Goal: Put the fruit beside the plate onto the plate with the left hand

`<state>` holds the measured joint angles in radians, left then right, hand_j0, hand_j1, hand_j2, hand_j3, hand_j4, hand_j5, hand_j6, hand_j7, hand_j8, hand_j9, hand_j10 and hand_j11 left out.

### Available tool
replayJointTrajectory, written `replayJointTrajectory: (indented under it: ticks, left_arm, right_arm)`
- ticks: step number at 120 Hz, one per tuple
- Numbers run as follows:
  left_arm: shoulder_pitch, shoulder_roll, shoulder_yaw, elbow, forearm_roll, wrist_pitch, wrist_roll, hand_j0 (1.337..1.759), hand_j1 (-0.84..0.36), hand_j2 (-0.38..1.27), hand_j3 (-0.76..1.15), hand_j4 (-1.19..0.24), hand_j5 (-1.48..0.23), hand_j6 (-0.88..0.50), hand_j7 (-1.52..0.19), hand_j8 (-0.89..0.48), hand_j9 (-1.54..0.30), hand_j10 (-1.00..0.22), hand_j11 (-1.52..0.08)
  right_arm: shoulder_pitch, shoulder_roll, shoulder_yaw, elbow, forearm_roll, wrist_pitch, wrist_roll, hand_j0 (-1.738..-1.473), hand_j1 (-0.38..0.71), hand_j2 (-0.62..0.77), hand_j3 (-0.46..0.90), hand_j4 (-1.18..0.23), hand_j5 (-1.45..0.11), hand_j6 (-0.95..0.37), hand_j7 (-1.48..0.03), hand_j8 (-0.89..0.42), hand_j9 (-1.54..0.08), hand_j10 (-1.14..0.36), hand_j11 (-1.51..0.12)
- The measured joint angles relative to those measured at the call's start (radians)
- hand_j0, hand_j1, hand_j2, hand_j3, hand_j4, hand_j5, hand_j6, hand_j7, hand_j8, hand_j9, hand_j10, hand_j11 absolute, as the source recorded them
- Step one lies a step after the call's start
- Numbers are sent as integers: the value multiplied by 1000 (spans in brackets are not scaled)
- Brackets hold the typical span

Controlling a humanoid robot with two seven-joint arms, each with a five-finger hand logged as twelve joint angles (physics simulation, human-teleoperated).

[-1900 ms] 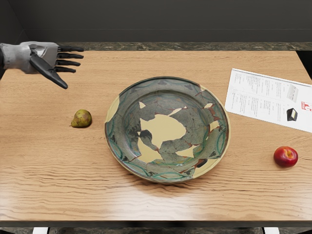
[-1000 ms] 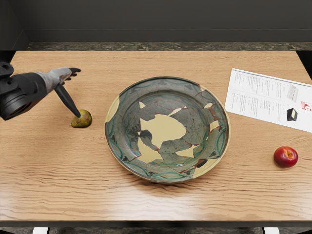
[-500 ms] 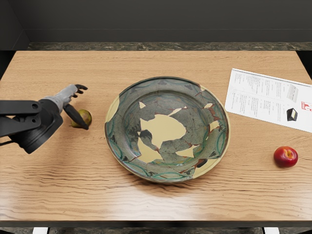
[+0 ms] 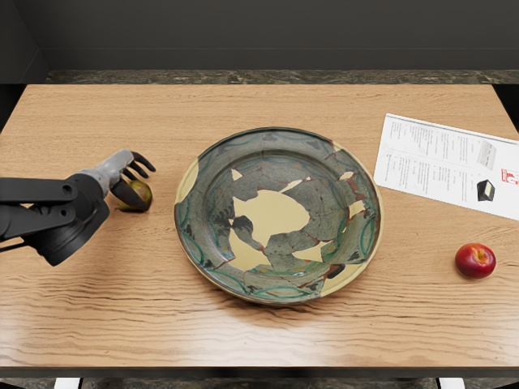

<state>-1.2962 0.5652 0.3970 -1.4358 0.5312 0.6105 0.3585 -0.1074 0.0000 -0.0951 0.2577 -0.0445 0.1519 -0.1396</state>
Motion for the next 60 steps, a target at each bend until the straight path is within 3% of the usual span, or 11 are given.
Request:
replayJointTrajectory:
  ticks: [14,36,60]
  left_arm:
    - [11,1,3,0,1,-1,-2,1656,-228,38,0,-481,-651,-481,-653,-479,-655,-480,-656]
    - [11,3,5,0,0,-2,-1,1651,-261,60,0,-539,-772,-465,-779,-400,-785,-532,-790]
    - [-6,28,5,-14,-4,-1,4,1652,-265,242,0,-635,-873,-500,-865,-446,-876,-598,-884]
  right_arm:
    - [0,0,0,0,0,0,0,-1658,-329,-4,0,-16,-22,-16,-22,-16,-22,-16,-22]
    - [0,0,0,0,0,0,0,-1658,-329,-4,0,-17,-22,-16,-22,-16,-22,-17,-22]
    - [0,0,0,0,0,0,0,-1658,-329,-4,0,-16,-22,-16,-22,-16,-22,-16,-22]
